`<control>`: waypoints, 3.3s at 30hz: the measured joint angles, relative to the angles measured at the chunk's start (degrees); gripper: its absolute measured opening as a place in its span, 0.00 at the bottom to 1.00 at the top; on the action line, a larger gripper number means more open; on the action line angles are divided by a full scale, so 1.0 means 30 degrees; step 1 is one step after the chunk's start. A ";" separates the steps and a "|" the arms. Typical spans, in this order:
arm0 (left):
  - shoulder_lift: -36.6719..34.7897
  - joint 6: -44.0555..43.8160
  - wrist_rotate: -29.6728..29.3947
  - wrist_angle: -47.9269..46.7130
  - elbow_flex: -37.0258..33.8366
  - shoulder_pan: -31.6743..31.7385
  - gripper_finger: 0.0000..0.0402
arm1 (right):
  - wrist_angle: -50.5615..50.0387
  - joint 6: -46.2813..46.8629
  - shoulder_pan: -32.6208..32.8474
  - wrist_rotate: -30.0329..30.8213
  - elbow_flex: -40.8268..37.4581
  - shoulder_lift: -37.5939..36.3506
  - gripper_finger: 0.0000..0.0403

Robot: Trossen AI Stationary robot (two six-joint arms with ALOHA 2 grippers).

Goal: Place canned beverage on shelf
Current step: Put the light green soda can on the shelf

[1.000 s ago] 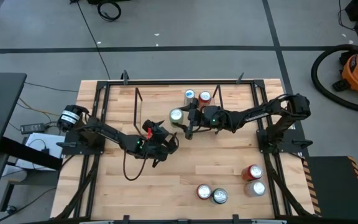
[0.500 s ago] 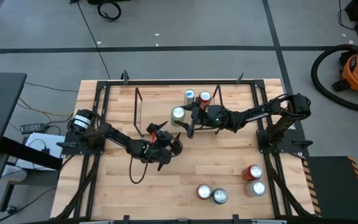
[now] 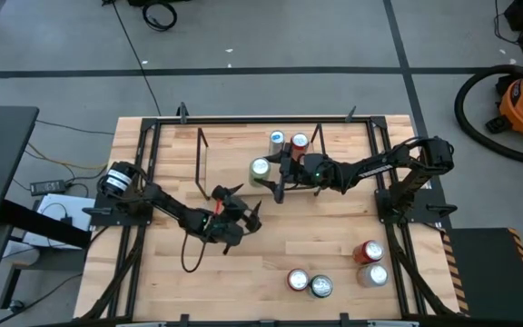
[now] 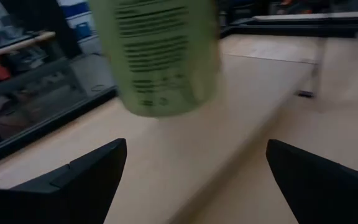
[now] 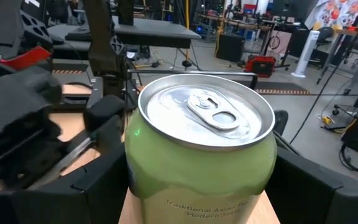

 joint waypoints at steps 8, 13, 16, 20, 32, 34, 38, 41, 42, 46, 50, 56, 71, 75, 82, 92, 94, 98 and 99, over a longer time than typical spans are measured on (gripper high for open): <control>-0.1185 0.1417 0.0203 -0.0691 0.0000 -0.1602 0.99 | -0.0723 0.0903 0.0030 -0.0141 -0.0382 0.0015 0.80; -0.2093 0.2211 0.0310 -0.1449 0.0007 -0.1951 0.99 | -0.0703 0.1177 0.0168 0.0214 -0.1406 0.0044 0.80; -0.2313 0.2851 0.0230 -0.1520 0.0007 -0.1949 0.99 | 0.0896 0.1336 0.0146 0.0230 -0.1927 0.0327 0.80; -0.2317 0.2613 0.0266 -0.1653 0.0015 -0.1938 0.99 | 0.1905 0.1235 0.0135 0.0286 -0.1809 0.0962 0.80; -0.4262 -0.0004 0.0907 -0.4902 0.0018 -0.3053 0.99 | 0.1756 0.0830 0.0025 -0.0110 0.0548 0.3586 0.80; -0.4328 -0.0276 0.0907 -0.5233 0.0027 -0.3148 0.99 | 0.1522 0.0871 -0.0078 -0.0053 0.0587 0.3601 0.80; -0.4328 -0.0343 0.1289 -0.5439 0.0022 -0.3148 0.99 | 0.1002 0.0838 -0.0109 0.0570 0.0584 0.3592 0.80; -0.4291 -0.0362 0.1951 -0.5762 0.0020 -0.3126 0.99 | 0.0870 0.0936 -0.0109 0.0617 0.0584 0.3592 0.80; -0.4291 -0.0358 0.1974 -0.5754 0.0018 -0.3128 0.99 | 0.0873 0.0940 -0.0090 0.0617 0.0584 0.3592 0.80; -0.4291 -0.0351 0.1971 -0.5885 0.0022 -0.3124 0.99 | 0.0643 0.0710 0.0194 0.0909 0.0833 0.3599 0.80; -0.4291 -0.0351 0.1935 -0.5960 0.0021 -0.3119 0.99 | -0.0507 0.0425 0.0642 0.1212 0.1776 0.3614 0.80; -0.4286 -0.0631 0.1889 -0.6732 0.0022 -0.3241 0.99 | -0.0948 0.0022 0.0895 0.1662 0.3207 0.3614 0.80; -0.4313 -0.2602 0.1898 -0.8654 0.0022 -0.3816 0.99 | -0.0857 -0.0361 0.0257 0.0336 0.5897 0.6197 0.80; -0.4357 -0.3473 0.1825 -0.9472 0.0018 -0.4030 0.99 | -0.0556 -0.0225 -0.0403 -0.0010 0.5867 0.6266 0.80; -0.4473 -0.4019 0.1527 -1.0236 0.0015 -0.4197 0.99 | -0.1005 0.0720 -0.1278 -0.1233 0.5852 0.6273 0.80; -0.4473 -0.4365 0.1614 -1.0424 0.0015 -0.4168 0.99 | -0.2504 0.1169 -0.1326 -0.1207 0.5837 0.6273 0.87; -0.4473 -0.4365 0.1614 -1.0426 0.0015 -0.4168 0.99 | -0.2576 0.1173 -0.1326 -0.1158 0.5837 0.6273 0.87; -0.4473 -0.4577 0.1614 -1.0519 0.0015 -0.4161 0.99 | -0.2788 0.0695 -0.1326 -0.1110 0.5837 0.6246 0.88; -0.4473 -0.4607 0.1615 -1.0618 0.0015 -0.4161 0.99 | -0.2929 0.0585 -0.1326 -0.1104 0.5837 0.6199 0.89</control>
